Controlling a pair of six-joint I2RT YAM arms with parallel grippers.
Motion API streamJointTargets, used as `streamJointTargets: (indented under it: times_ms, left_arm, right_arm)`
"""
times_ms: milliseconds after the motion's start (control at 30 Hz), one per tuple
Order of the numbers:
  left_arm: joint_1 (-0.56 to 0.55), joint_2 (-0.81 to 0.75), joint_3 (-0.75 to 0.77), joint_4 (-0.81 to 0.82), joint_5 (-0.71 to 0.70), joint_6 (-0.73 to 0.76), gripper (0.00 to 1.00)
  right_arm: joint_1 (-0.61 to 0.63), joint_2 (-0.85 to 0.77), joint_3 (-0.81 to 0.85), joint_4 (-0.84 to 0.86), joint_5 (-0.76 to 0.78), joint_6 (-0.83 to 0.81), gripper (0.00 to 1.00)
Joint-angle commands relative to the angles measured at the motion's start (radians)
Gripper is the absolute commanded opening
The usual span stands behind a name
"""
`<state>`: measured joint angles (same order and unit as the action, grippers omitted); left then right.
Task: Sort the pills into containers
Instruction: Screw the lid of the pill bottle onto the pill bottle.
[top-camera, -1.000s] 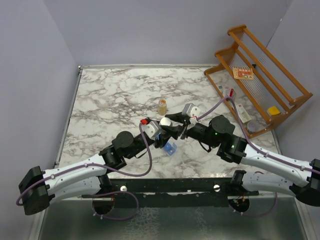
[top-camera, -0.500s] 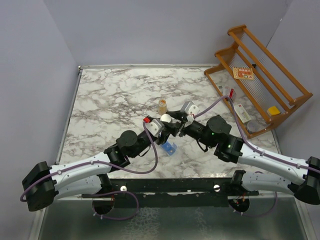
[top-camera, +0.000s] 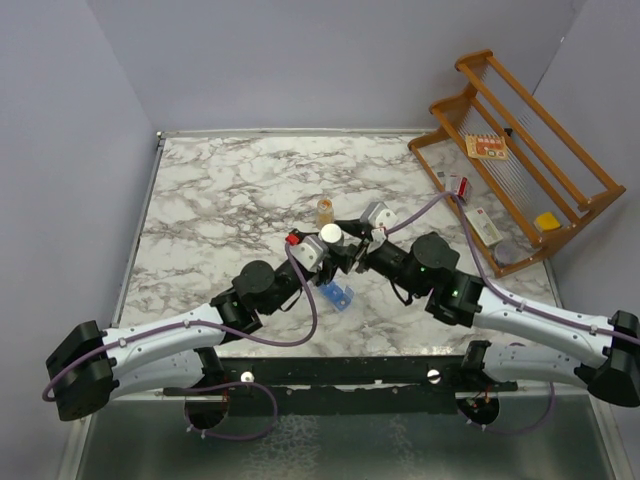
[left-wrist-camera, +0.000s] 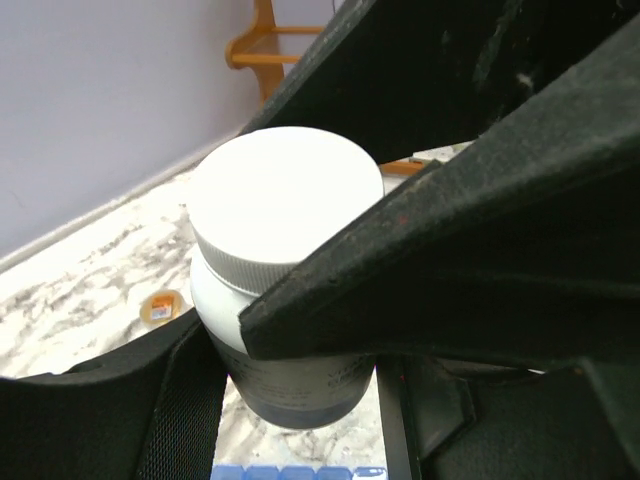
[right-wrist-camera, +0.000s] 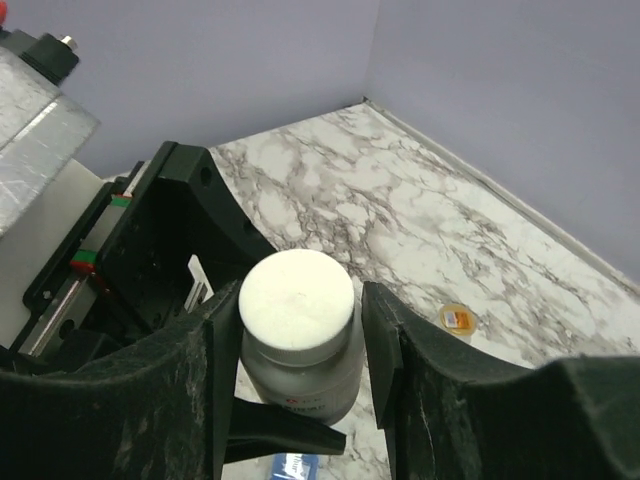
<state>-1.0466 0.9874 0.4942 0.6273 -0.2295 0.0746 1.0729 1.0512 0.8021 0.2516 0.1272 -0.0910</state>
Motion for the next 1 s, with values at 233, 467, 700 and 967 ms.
streamJointTargets:
  times_ms: [233,467,700,967]
  left_arm:
    - [0.000,-0.011,0.019,0.191,-0.024,0.015,0.00]
    - [0.000,0.002,0.001,0.173,-0.026,0.007,0.00]
    - [0.000,-0.073,-0.019,0.070,0.119,-0.016,0.00]
    - [0.000,-0.210,-0.049,-0.025,0.680,-0.063,0.00]
  right_arm:
    - [0.011,-0.066,-0.011,-0.150,0.002,0.033,0.64]
    - [0.011,-0.167,0.038,-0.209,-0.084,0.053,0.64]
    - [0.011,-0.312,0.087,-0.323,-0.184,0.049,0.64]
    - [0.010,-0.418,0.066,-0.408,-0.459,0.011,0.65]
